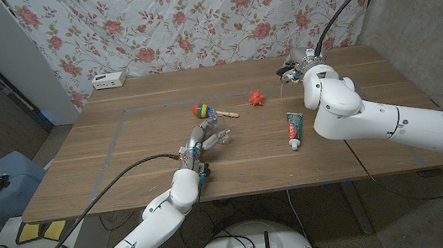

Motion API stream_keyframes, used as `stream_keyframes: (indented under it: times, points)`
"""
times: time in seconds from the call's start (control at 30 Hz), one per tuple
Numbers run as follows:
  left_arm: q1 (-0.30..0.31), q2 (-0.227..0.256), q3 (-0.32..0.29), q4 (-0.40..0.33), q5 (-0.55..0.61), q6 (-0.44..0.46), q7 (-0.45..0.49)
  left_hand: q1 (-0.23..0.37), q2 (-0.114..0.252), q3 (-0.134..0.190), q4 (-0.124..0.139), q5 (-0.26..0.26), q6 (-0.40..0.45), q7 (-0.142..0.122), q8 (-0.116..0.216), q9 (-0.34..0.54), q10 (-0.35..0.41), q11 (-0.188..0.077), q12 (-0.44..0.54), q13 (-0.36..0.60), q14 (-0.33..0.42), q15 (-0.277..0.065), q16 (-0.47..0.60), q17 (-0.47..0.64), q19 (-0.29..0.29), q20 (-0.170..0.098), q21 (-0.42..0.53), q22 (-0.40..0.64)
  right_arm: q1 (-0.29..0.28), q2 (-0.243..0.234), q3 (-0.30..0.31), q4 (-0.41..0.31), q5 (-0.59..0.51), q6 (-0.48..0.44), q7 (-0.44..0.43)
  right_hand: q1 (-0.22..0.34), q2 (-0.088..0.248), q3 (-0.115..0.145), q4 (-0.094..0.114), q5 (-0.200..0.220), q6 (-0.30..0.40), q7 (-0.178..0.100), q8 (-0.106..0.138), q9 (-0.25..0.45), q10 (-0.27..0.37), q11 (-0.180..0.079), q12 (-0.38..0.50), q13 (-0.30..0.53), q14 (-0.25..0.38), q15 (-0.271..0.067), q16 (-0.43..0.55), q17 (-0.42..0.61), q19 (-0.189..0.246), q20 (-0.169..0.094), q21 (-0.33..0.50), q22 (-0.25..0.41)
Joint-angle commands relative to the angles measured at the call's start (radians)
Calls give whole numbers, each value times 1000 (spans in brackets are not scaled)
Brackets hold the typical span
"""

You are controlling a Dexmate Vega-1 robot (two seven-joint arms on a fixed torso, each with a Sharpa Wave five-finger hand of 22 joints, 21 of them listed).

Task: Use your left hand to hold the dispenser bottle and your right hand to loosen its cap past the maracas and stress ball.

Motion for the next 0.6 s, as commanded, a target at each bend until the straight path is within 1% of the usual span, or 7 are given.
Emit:
stream_keyframes:
  times: [0.03,0.27,0.4,0.5,0.6]
  points:
    - [5,12,-4,-23,-5,26,-8,-5,-8,-4,-2,8,-11,0,2,5,-9,2,-5,2,-12,-61,-1,4,-8,-1,1,4,-3,-1,2,12,41,10,-41,5,8,6,2,3,9,4,2,2,6,-5,3,6,8,-152,-1,1,12,-3,2,-1]
    - [4,22,-6,-38,-8,44,-18,-3,-16,-11,-5,13,-34,-1,-2,5,-29,6,-8,0,-26,-55,-1,4,-14,3,0,4,-3,2,2,21,59,14,-57,6,8,8,2,3,11,3,3,2,8,-5,4,6,9,-153,-2,1,12,-2,1,-1]
    - [5,30,-7,-49,-11,53,-25,-2,-23,-17,-7,18,-52,5,-4,4,-38,5,-8,0,-46,-51,-4,4,-20,8,0,4,-6,1,5,22,68,18,-67,6,8,7,2,3,11,4,2,2,7,-6,3,6,11,-153,0,2,12,-3,1,-1]
    - [6,34,-9,-54,-13,56,-28,-3,-28,-23,-8,22,-66,8,-4,4,-52,12,-9,-1,-65,-42,-5,4,-24,12,0,4,-12,2,10,21,75,17,-77,6,8,6,2,2,11,4,2,3,8,-4,4,7,11,-153,0,3,12,-3,1,-1]
    - [8,37,-10,-60,-13,60,-27,-4,-31,-26,-8,25,-76,8,-4,4,-61,12,-10,-2,-81,-41,-7,3,-26,14,0,4,-18,3,14,21,83,16,-86,6,8,7,2,2,11,4,2,3,7,-3,3,6,10,-153,-1,2,12,-3,1,-1]
